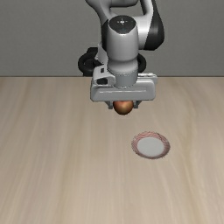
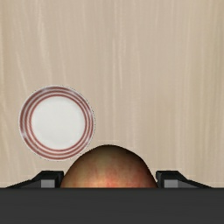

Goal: Pick the apple and place it on the plate

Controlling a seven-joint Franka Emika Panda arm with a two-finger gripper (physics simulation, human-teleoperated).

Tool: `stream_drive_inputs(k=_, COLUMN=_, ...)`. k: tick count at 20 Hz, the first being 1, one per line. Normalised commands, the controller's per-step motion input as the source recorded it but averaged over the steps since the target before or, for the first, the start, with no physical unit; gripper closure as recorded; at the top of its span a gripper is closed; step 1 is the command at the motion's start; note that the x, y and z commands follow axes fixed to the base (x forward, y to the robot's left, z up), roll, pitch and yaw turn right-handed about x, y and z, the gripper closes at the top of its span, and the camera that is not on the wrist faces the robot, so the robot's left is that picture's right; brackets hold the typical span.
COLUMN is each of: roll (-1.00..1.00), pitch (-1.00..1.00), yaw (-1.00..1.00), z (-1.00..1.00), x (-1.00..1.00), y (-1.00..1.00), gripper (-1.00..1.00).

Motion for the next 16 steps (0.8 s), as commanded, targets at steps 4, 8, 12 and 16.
stream_drive_inputs(k=4, roll=0.00, pitch=0.00, yaw=0.00, z=0.00, x=0.00, y=1.00, gripper=1.00)
stream_drive_inputs(k=8, roll=0.00, pitch=0.00, yaw=0.00, z=0.00, x=0.25, y=0.75, gripper=1.00)
stream_drive_inputs(k=12, roll=0.00, pitch=0.00, yaw=0.00, z=-0.50, x=0.50, y=0.00, gripper=1.00)
stream_drive_inputs(k=16, roll=0.00, pitch=0.00, yaw=0.00, z=-1.00, x=0.00, y=0.00, gripper=1.00)
